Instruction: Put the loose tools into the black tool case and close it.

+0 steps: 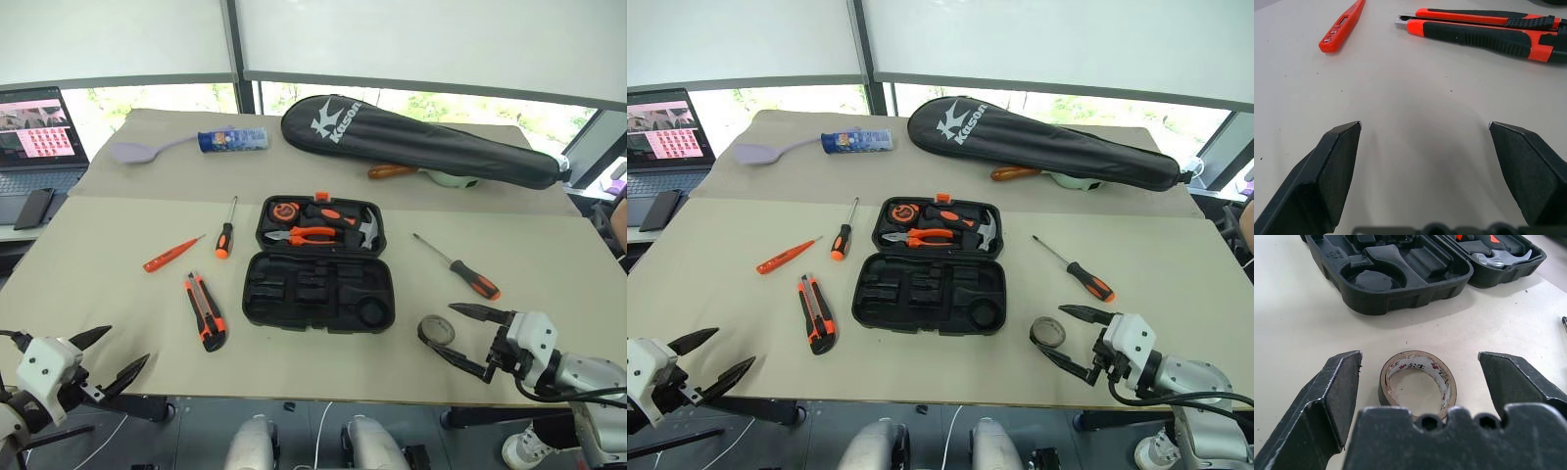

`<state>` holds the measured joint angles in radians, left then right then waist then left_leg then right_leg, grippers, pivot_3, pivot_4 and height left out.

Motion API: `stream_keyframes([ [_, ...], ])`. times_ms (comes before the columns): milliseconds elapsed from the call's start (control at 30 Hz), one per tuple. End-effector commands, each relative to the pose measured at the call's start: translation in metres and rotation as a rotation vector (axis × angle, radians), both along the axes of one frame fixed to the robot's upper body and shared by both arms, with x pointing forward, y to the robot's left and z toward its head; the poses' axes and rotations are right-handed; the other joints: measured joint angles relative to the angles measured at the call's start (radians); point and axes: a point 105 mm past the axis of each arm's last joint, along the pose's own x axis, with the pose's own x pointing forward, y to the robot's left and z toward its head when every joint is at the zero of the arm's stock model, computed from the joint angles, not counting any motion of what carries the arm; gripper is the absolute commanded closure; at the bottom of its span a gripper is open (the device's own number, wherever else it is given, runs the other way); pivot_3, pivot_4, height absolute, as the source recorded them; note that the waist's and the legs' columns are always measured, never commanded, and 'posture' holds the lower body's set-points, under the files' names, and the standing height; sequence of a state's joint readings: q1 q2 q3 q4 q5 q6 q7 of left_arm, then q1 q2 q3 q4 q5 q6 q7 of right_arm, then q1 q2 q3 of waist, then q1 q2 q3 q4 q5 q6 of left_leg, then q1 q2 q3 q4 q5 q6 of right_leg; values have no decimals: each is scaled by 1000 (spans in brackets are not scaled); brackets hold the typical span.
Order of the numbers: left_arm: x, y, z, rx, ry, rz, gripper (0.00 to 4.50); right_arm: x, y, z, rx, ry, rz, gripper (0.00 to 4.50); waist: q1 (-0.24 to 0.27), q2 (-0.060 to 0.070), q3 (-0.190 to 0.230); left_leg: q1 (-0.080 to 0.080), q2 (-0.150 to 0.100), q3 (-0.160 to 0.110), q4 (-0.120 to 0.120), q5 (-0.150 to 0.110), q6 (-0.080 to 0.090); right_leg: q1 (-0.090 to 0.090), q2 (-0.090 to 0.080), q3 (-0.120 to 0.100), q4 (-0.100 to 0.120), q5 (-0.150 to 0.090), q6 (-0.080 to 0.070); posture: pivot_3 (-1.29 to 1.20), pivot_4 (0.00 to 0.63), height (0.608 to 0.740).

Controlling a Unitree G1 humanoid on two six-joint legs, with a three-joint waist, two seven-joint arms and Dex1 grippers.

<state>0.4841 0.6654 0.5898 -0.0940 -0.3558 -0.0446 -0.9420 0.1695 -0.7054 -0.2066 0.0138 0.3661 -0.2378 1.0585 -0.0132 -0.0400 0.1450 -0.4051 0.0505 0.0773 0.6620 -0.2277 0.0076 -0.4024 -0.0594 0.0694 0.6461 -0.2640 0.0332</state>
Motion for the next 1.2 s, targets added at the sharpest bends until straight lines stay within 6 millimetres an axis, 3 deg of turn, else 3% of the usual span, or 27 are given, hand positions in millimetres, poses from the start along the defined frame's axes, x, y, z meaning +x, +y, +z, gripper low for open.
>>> stream_keyframes([
  [33,1,9,14,-52,-37,80,7,8,7,19,65,-86,7,76,0,0,0,0,0,0,0,0,0,0,0,0,0,0,0,0,150,740],
  [100,-1,27,26,-156,-96,242,7,21,21,38,188,-151,5,76,-8,-2,0,0,1,0,0,0,0,0,0,0,0,0,0,0,150,740],
  [233,-19,36,17,-278,-62,450,7,32,48,72,385,-209,61,76,-25,-1,1,1,3,-8,0,0,0,0,1,1,2,0,-1,0,150,740],
  [367,-29,44,15,-412,-69,597,7,37,58,83,409,-282,67,76,-16,-3,0,0,1,-10,0,0,0,0,0,-1,2,0,0,0,150,740],
  [500,-25,38,6,-495,122,653,7,41,63,87,430,-318,74,76,0,-4,0,0,0,-10,0,0,0,0,0,-1,2,0,1,0,150,740],
  [633,25,20,50,-529,72,511,7,41,62,83,412,-313,88,76,15,-3,1,2,-1,-10,0,1,-2,0,0,-3,3,0,0,0,150,740],
  [800,101,-20,69,-472,204,363,7,44,59,83,401,-328,91,76,19,-2,1,3,-3,-10,0,3,-4,5,1,-5,3,1,0,0,150,740],
  [967,159,-43,75,-462,223,348,7,46,58,79,395,-329,88,76,-3,-2,1,1,-3,-12,0,3,-4,4,3,-4,2,2,0,0,150,740],
  [1100,193,-73,69,-451,269,276,7,44,55,74,387,-330,67,76,-3,-2,1,-4,-3,-13,0,2,-5,-2,3,-3,3,2,0,0,150,740],
  [1200,207,-88,62,-450,297,239,7,42,55,70,384,-329,50,76,-2,-2,1,-5,-4,-10,0,2,-5,-2,3,-3,3,2,0,0,150,740],
])
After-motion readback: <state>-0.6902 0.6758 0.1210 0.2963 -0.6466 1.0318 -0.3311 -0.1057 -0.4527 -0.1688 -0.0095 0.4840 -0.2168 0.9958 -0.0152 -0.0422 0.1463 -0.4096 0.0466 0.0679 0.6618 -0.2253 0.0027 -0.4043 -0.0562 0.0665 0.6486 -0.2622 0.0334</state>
